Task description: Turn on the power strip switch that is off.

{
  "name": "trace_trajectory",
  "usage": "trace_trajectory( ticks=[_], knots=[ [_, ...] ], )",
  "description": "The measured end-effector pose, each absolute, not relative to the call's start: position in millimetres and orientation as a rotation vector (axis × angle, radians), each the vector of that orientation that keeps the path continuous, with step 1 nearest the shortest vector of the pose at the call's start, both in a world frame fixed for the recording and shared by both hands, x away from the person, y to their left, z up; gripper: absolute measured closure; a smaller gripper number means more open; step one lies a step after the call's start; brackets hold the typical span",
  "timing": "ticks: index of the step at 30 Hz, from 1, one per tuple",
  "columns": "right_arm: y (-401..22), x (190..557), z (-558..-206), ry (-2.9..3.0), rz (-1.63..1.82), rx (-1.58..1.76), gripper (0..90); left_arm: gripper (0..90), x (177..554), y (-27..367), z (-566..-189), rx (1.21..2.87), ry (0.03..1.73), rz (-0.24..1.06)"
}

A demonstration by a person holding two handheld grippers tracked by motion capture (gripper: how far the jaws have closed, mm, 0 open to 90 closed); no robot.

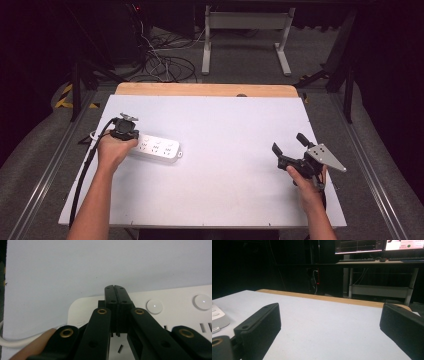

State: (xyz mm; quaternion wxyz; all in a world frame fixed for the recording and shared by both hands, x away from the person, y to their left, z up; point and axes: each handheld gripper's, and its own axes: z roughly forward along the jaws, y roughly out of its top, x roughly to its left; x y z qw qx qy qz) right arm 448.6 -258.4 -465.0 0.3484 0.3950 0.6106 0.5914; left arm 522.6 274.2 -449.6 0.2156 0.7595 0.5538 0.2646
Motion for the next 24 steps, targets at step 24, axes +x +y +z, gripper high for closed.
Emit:
trace_trajectory(
  ticks=[24],
  knots=[
    [-261.9, 444.9, -463.8, 1.565, 1.526, 1.032, 3.8, 90.0, 523.2, 273.9, -450.4, 2.099, 1.552, 0.707]
  ],
)
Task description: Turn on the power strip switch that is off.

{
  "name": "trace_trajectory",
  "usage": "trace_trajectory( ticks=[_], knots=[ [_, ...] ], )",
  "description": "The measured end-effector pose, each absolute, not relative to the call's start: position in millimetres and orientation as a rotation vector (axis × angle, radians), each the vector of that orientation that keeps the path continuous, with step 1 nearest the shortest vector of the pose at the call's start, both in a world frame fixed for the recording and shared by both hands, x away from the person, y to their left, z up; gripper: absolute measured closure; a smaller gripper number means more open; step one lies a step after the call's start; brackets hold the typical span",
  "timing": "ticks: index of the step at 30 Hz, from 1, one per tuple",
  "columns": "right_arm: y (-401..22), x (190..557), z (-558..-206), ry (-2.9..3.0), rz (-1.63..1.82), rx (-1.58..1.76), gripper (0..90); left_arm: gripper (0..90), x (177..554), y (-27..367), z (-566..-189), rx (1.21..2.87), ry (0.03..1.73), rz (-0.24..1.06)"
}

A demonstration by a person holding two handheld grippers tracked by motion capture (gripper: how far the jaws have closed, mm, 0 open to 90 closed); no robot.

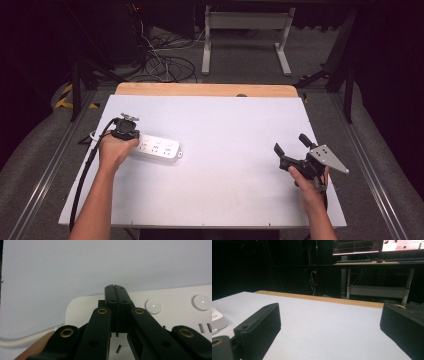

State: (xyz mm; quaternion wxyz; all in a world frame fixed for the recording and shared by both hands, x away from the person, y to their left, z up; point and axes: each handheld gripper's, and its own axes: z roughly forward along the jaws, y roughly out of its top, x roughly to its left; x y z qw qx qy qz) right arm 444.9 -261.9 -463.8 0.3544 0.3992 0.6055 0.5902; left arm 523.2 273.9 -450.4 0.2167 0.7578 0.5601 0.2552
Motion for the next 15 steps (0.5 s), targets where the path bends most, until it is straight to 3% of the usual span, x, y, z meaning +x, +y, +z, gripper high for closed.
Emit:
trace_trajectory(
  ticks=[15],
  knots=[
    [-262.9, 444.7, -464.7, 1.569, 1.516, 1.036, 3.8, 90.0, 523.3, 278.8, -451.3, 2.089, 1.542, 0.675]
  ],
)
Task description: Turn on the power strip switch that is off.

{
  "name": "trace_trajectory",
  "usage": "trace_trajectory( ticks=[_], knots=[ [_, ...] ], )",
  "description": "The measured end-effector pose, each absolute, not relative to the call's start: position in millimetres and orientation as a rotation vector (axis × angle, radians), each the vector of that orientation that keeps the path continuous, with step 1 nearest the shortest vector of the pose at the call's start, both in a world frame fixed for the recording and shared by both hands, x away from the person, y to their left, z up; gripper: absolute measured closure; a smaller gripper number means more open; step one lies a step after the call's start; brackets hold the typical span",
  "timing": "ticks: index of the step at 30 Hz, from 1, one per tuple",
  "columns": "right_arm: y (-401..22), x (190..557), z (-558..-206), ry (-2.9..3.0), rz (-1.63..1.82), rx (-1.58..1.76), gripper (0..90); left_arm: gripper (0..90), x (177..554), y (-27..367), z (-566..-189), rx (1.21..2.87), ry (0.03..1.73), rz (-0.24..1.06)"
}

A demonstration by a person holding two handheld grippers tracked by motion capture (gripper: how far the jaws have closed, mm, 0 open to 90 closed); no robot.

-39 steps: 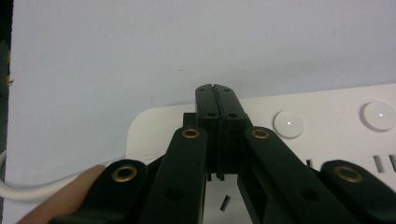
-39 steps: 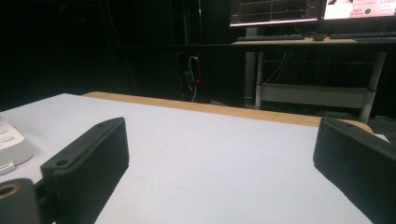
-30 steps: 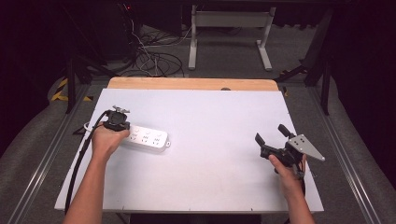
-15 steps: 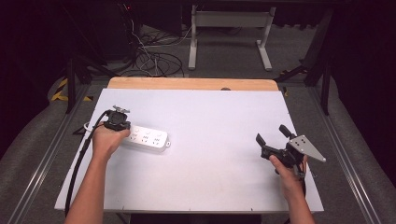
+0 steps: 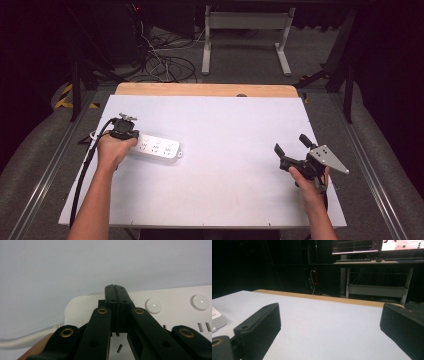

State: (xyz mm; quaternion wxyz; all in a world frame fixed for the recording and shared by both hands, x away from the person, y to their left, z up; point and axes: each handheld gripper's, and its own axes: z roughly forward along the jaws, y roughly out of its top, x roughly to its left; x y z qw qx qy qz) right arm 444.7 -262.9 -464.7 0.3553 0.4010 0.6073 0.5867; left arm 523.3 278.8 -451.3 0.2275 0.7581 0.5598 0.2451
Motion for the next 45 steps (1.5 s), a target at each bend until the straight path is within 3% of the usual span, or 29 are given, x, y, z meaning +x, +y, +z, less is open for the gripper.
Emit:
trace_trajectory(
  ticks=[28, 41, 45],
  knots=[
    [-259.8, 447.1, -464.5, 1.583, 1.515, 1.025, 4.2, 90.0, 526.0, 286.3, -448.2, 2.059, 1.544, 0.605],
    [-257.9, 448.0, -463.7, 1.587, 1.521, 1.017, 4.3, 89.9, 474.0, 298.1, -416.2, 1.763, 1.400, 0.818],
    [-256.2, 448.2, -463.8, 1.592, 1.515, 1.017, 4.3, 89.9, 449.7, 304.0, -413.8, 1.552, 1.317, 0.899]
  ],
)
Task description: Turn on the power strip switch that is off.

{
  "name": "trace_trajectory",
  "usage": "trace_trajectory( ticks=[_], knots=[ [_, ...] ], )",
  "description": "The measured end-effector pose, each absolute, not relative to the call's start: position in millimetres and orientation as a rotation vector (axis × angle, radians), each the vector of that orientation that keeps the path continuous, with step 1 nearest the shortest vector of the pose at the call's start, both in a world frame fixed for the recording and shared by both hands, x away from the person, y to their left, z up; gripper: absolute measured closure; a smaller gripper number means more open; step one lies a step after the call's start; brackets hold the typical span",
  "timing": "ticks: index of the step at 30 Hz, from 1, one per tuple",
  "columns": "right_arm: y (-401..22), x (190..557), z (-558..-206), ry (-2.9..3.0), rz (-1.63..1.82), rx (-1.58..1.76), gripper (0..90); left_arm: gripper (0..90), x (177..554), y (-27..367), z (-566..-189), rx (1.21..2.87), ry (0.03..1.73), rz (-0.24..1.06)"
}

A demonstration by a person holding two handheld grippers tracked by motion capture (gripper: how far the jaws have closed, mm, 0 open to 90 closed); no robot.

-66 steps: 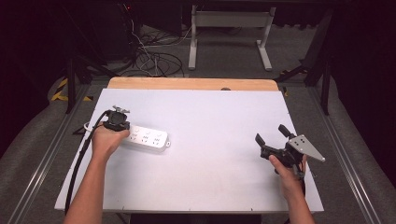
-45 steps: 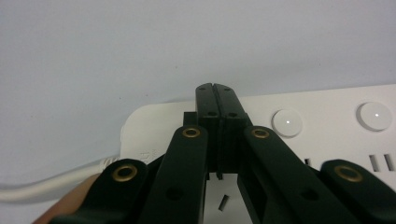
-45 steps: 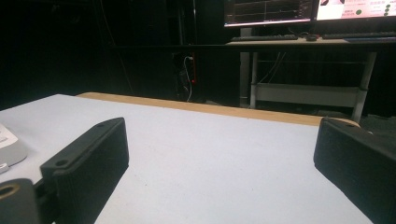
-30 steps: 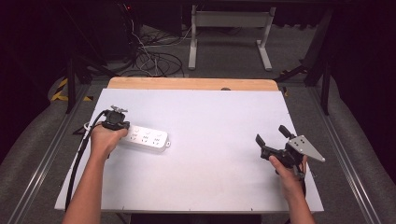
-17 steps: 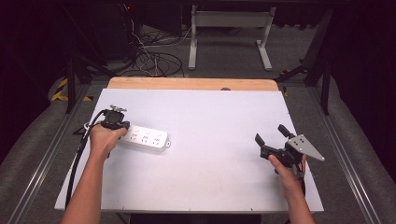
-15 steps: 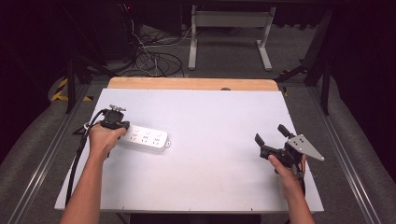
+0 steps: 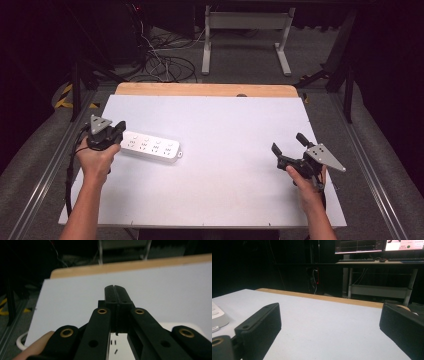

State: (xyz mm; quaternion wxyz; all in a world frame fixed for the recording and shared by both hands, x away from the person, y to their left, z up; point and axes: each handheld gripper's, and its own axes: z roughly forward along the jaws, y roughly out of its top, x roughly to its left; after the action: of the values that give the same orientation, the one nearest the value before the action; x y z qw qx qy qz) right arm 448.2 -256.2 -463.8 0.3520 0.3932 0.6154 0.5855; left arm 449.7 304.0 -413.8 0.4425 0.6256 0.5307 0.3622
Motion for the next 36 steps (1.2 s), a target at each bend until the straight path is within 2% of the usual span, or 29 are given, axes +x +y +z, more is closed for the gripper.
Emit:
trace_trajectory(
  ticks=[4, 13, 20, 22, 23, 24, 25, 27, 29, 31, 36],
  knots=[
    [-256.2, 448.5, -464.3, 1.596, 1.514, 1.019, 4.3, 89.9, 428.8, 304.9, -423.4, 1.447, 1.214, 0.970],
    [-255.7, 448.6, -463.6, 1.596, 1.509, 1.015, 4.3, 88.4, 389.4, 305.9, -407.2, 1.297, 1.121, 1.077],
    [-251.6, 448.7, -463.7, 1.610, 1.506, 0.996, 4.5, 83.5, 389.1, 311.4, -412.8, 1.305, 1.101, 1.093],
    [-250.8, 449.8, -464.0, 1.614, 1.508, 0.995, 4.5, 79.7, 390.5, 310.8, -414.4, 1.303, 1.090, 1.104],
    [-250.7, 450.1, -464.2, 1.613, 1.507, 1.000, 4.5, 77.3, 391.4, 310.7, -415.2, 1.297, 1.083, 1.109],
    [-251.1, 450.2, -464.3, 1.615, 1.506, 1.002, 4.4, 64.4, 392.9, 310.7, -416.0, 1.289, 1.078, 1.117],
    [-251.1, 450.2, -464.3, 1.615, 1.506, 1.002, 4.4, 64.4, 394.5, 310.7, -417.0, 1.273, 1.082, 1.129],
    [-252.1, 450.1, -464.0, 1.609, 1.508, 1.000, 4.4, 50.7, 396.8, 311.0, -418.9, 1.253, 1.087, 1.145],
    [-252.8, 449.3, -463.5, 1.605, 1.508, 1.007, 4.4, 31.1, 398.1, 310.8, -421.8, 1.275, 1.082, 1.164],
    [-253.2, 449.0, -463.4, 1.600, 1.508, 1.009, 4.3, 16.3, 398.8, 311.5, -423.1, 1.299, 1.089, 1.156],
    [-253.4, 448.9, -463.0, 1.599, 1.509, 1.006, 4.3, 6.7, 399.3, 311.7, -421.4, 1.273, 1.107, 1.124]
  ],
)
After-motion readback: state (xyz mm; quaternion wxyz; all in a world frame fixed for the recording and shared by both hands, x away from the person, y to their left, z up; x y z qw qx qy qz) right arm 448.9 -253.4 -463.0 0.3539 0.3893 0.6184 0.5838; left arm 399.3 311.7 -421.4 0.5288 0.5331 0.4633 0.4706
